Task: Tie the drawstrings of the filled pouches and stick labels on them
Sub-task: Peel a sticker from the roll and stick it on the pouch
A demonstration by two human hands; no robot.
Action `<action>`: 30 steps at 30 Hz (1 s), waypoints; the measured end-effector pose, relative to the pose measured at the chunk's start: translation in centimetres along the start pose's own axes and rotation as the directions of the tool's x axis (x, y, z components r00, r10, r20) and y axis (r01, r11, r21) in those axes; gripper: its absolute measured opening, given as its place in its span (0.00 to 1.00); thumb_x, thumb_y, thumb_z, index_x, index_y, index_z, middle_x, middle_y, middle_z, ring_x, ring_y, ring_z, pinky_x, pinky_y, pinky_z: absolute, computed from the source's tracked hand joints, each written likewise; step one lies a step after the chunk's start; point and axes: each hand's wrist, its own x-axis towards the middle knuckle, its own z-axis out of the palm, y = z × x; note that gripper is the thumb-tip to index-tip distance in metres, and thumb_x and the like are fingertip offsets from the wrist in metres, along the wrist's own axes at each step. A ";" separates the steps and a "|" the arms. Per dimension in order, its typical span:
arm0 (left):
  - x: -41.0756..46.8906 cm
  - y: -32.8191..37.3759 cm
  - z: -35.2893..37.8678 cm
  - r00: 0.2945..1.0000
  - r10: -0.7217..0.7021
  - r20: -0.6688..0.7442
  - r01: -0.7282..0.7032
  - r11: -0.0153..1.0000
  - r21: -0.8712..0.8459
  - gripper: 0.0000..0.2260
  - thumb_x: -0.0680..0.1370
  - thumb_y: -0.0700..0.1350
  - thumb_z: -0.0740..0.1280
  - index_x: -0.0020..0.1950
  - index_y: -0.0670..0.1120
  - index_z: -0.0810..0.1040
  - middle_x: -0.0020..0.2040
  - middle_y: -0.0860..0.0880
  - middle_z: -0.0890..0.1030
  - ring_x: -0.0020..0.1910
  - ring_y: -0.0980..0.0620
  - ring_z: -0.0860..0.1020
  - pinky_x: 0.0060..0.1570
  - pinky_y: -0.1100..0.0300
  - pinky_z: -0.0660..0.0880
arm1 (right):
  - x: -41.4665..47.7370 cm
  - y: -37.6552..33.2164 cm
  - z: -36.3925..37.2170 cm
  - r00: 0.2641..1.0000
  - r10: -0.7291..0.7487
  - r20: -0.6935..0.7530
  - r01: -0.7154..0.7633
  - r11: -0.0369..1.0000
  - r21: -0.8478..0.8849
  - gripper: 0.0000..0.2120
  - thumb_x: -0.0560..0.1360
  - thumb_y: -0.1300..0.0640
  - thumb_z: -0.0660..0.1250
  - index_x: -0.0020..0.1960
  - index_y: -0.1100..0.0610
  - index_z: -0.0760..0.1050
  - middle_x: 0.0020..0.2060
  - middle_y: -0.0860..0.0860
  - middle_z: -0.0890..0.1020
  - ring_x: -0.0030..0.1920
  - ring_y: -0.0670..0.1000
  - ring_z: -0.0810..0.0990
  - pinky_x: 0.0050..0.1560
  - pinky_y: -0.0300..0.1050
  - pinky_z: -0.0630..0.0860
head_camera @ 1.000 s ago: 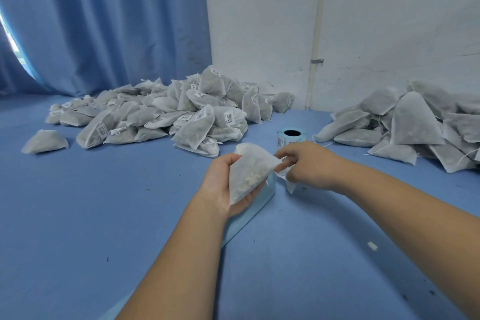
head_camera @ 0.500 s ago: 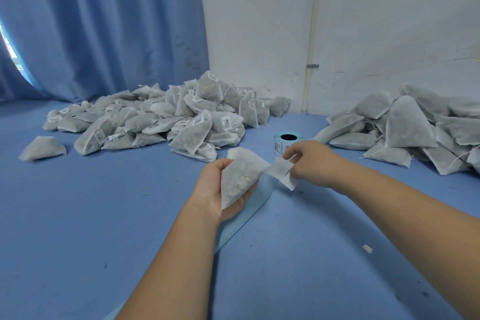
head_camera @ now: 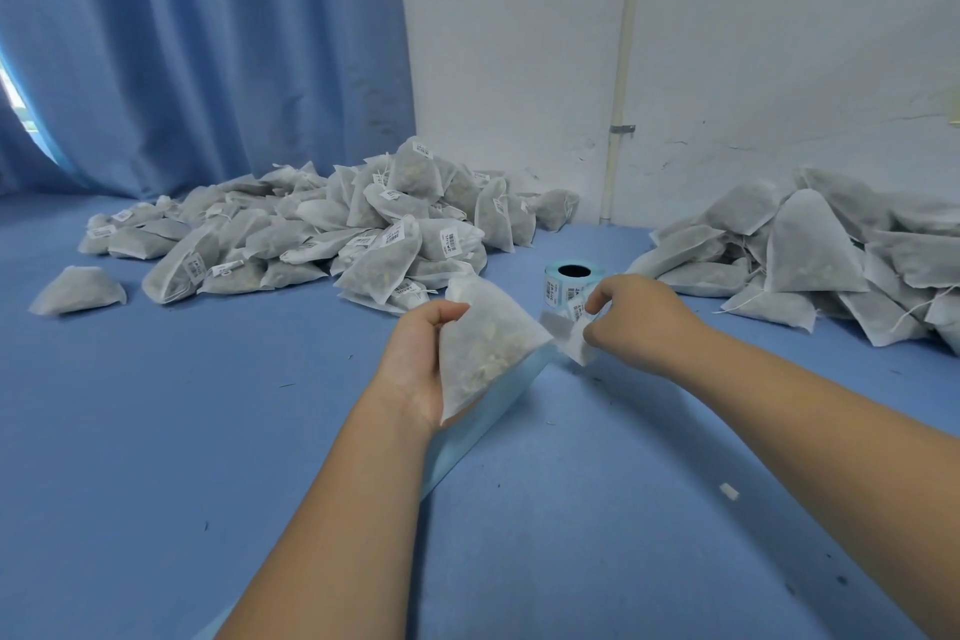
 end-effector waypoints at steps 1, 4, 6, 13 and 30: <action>0.0 0.0 -0.1 1.000 -0.002 -0.003 0.002 1.000 0.001 0.12 0.75 0.41 0.60 0.52 0.37 0.80 0.64 0.40 0.79 0.44 0.44 0.81 0.64 0.51 0.71 | 0.1 0.1 0.0 1.000 0.007 -0.016 -0.007 1.000 -0.028 0.15 0.71 0.64 0.63 0.57 0.66 0.76 0.51 0.62 0.81 0.49 0.61 0.79 0.38 0.49 0.73; -0.1 0.2 -0.4 1.000 -0.005 -0.012 0.005 0.999 -0.047 0.13 0.76 0.40 0.59 0.55 0.36 0.78 0.65 0.39 0.78 0.47 0.42 0.80 0.55 0.52 0.75 | 0.2 0.0 0.2 0.999 0.003 -0.036 -0.005 0.997 -0.072 0.08 0.72 0.63 0.62 0.51 0.60 0.73 0.44 0.54 0.77 0.41 0.54 0.73 0.33 0.43 0.66; -0.2 0.2 -0.4 1.000 -0.024 0.003 0.024 0.997 -0.079 0.13 0.76 0.39 0.58 0.54 0.34 0.78 0.64 0.37 0.78 0.46 0.41 0.81 0.46 0.52 0.80 | 0.2 -0.2 0.6 0.999 -0.001 -0.047 -0.003 0.997 -0.073 0.03 0.72 0.63 0.63 0.41 0.58 0.70 0.37 0.53 0.75 0.37 0.53 0.71 0.29 0.42 0.62; -0.3 0.1 -0.1 0.995 -0.078 0.067 0.085 0.990 -0.116 0.15 0.73 0.36 0.60 0.54 0.31 0.78 0.63 0.35 0.78 0.48 0.39 0.80 0.43 0.45 0.79 | 0.2 -1.0 2.7 0.999 0.023 -0.042 -0.027 0.996 -0.084 0.11 0.72 0.62 0.63 0.35 0.55 0.62 0.34 0.50 0.69 0.39 0.55 0.71 0.29 0.42 0.61; 0.1 -0.3 -0.2 0.991 -0.095 0.095 0.106 0.988 -0.115 0.14 0.77 0.38 0.58 0.54 0.31 0.78 0.51 0.35 0.82 0.46 0.40 0.81 0.38 0.48 0.81 | 0.5 -0.8 3.2 0.998 -0.042 -0.051 0.035 0.991 -0.132 0.09 0.72 0.61 0.62 0.36 0.54 0.63 0.35 0.49 0.71 0.35 0.49 0.69 0.28 0.43 0.60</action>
